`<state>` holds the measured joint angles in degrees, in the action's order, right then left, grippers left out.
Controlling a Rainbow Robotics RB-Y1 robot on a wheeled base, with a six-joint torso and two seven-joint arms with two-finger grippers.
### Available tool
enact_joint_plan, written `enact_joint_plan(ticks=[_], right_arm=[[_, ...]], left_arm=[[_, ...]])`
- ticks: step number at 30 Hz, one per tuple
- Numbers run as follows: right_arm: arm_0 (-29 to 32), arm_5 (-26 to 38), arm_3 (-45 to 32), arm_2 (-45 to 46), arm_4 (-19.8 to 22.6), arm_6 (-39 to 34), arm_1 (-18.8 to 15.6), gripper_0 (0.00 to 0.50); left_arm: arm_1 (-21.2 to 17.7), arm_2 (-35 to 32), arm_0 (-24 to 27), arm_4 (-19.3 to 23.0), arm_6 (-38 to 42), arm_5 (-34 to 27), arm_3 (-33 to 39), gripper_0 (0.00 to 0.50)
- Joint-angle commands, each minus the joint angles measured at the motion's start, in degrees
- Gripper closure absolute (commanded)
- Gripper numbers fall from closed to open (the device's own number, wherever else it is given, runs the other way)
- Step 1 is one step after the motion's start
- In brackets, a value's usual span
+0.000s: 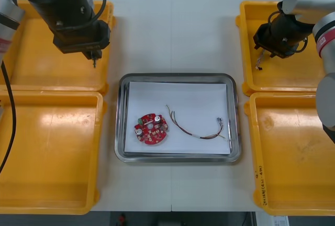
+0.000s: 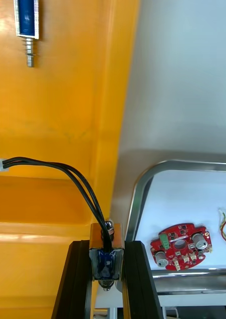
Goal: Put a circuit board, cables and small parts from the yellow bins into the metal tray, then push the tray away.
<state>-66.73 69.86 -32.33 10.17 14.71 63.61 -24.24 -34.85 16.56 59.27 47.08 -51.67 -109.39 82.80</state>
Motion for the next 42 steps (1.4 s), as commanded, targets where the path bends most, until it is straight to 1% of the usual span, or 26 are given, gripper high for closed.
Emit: enact_joint_plan(ticks=[1,4,10,18,19,20,22,27,30,33,37,41,42], right_arm=[[0.0,-1.4,-0.7,-2.3,-1.0,-2.7,0.4,0.000],[0.6,-2.4,-0.7,-2.3,-1.2,-2.7,0.4,0.000],[1.2,-2.4,-0.8,-2.5,-1.2,-2.7,0.4,0.000],[2.0,-2.5,-0.7,-3.1,-1.3,-2.6,0.4,0.000],[2.1,-2.5,-0.7,-3.3,-1.3,-2.6,0.4,0.106],[2.1,-2.4,-0.7,-3.3,-1.2,-2.5,0.4,0.374],[2.2,-2.4,-0.7,-3.6,-1.2,-2.4,0.4,0.498],[2.1,-2.2,-0.8,-4.0,-1.3,-2.2,0.4,0.500],[2.0,-1.0,-1.2,-4.0,-2.3,-2.1,0.3,0.500],[2.0,1.4,-3.4,-3.9,-3.2,-2.0,-0.2,0.500],[2.0,9.1,-8.5,-2.5,-5.7,-1.6,-0.8,0.500],[2.0,16.8,-14.3,-1.4,-6.6,-0.7,-1.4,0.500],[2.0,17.9,-15.2,-1.1,-6.7,-0.5,-1.5,0.500]], left_arm=[[2.7,3.0,2.9,-0.3,-1.1,-0.6,3.5,0.500],[4.1,4.4,2.9,-0.2,-0.4,-0.6,4.3,0.500],[6.3,7.9,2.9,0.0,0.5,-0.6,4.7,0.500],[7.7,13.1,2.6,0.6,1.1,3.7,4.7,0.500],[8.0,13.6,2.3,0.7,1.2,4.4,4.7,0.498],[8.2,14.0,2.0,0.8,1.2,5.1,4.7,0.499],[8.6,14.8,1.5,0.8,1.2,6.4,4.7,0.500],[9.2,18.5,1.3,0.2,1.2,8.4,4.7,0.500],[9.4,20.8,1.2,0.6,1.2,9.2,4.5,0.499],[9.5,22.8,1.2,0.6,1.3,9.8,4.2,0.500],[9.5,24.8,1.2,0.6,1.1,12.5,1.8,0.500],[9.7,26.4,1.3,0.4,0.3,16.8,-1.8,0.500],[9.8,26.7,1.3,0.3,0.2,17.4,-2.3,0.499]])
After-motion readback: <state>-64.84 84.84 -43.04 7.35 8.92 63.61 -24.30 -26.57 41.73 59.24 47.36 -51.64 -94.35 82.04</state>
